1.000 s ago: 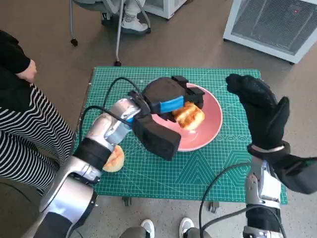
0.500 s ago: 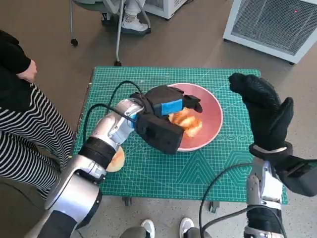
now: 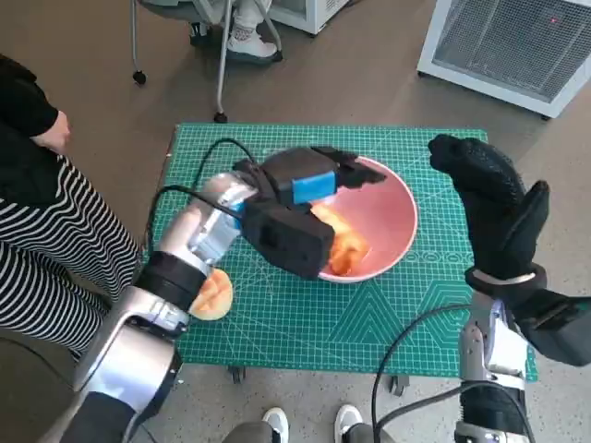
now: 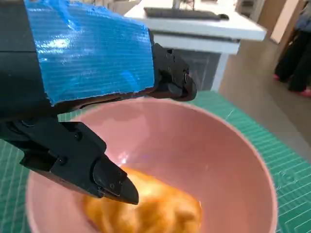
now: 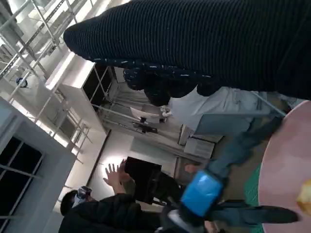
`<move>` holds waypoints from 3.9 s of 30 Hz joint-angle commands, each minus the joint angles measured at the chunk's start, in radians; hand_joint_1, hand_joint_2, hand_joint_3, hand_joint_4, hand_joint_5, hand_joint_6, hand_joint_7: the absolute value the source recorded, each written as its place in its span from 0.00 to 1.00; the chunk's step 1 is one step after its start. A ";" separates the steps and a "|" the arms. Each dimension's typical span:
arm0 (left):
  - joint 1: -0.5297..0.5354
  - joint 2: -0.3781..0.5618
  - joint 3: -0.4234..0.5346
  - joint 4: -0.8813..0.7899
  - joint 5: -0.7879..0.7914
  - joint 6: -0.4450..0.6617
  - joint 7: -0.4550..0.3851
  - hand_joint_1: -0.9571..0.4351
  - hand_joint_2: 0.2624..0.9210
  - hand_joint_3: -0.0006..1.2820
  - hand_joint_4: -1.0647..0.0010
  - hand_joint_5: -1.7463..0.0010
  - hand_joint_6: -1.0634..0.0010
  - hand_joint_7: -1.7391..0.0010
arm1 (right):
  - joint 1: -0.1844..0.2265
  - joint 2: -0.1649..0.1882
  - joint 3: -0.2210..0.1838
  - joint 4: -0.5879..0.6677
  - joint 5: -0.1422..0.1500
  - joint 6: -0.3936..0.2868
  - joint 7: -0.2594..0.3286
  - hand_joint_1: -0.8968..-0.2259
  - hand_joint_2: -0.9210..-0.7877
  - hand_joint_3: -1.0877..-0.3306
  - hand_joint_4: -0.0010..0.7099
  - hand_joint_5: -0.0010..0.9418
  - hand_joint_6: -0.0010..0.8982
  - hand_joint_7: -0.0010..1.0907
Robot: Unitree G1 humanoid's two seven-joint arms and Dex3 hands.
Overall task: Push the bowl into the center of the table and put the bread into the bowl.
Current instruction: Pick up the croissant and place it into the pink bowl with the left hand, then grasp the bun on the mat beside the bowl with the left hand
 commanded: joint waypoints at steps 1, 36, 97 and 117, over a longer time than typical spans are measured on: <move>0.070 0.120 0.077 -0.160 -0.090 -0.013 -0.086 0.43 0.79 0.00 0.88 1.00 0.77 0.97 | 0.020 0.003 0.003 0.006 0.001 0.004 -0.006 0.17 0.00 0.34 0.17 0.00 0.05 0.42; 0.660 0.548 0.459 -0.736 -0.381 0.047 -0.286 0.48 0.73 0.00 0.89 0.99 0.73 0.98 | 0.013 -0.005 0.009 0.023 0.023 0.005 0.021 0.19 0.00 0.33 0.17 0.00 0.05 0.42; 0.653 0.399 0.153 -0.395 -0.053 0.061 -0.135 0.68 0.72 0.01 0.57 0.98 0.50 0.98 | 0.023 -0.026 0.009 -0.013 0.034 0.049 0.036 0.20 0.00 0.33 0.15 0.00 0.05 0.43; 0.628 0.406 0.120 -0.330 0.016 -0.028 0.004 0.66 0.97 0.02 0.21 0.52 0.34 0.44 | 0.022 -0.023 0.006 -0.006 0.030 0.038 0.033 0.21 0.00 0.29 0.14 0.00 0.05 0.43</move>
